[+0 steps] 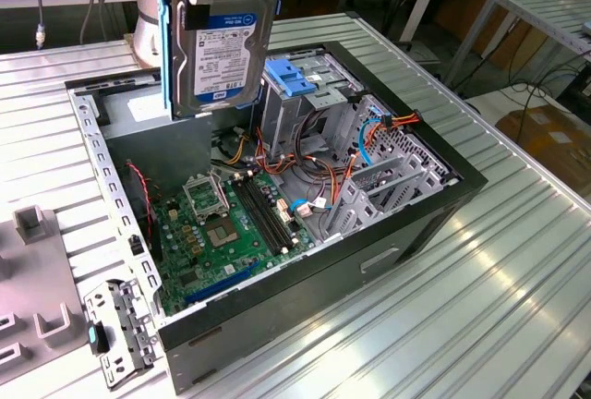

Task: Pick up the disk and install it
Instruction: 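Insert the disk into the insertion slot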

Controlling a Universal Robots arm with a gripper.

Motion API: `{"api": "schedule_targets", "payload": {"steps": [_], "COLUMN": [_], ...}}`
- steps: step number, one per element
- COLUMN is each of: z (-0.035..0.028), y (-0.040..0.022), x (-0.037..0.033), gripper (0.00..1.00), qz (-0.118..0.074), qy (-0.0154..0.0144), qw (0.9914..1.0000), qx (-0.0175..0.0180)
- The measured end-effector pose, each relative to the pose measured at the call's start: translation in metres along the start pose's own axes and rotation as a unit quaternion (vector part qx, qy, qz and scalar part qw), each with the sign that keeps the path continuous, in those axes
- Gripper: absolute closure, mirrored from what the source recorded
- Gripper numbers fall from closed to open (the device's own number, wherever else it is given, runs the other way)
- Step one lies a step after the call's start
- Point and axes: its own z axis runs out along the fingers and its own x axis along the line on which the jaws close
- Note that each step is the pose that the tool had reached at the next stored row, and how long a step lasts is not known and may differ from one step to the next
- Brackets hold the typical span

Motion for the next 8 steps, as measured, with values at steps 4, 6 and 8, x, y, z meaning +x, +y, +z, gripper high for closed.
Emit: {"api": "schedule_targets", "payload": {"steps": [4,6,8], "z": [0.0001,0.0001,0.0], "y": [-0.0002,-0.0003,-0.0005], "x": [0.0101,0.0137,0.0199], "gripper": [0.63,0.63,0.63], "qz": [0.0,0.0,0.0], "qy": [0.0011,0.0014,0.0019], "qw": [1.0,1.0,1.0], "qx": [0.0001,0.0,0.0]}}
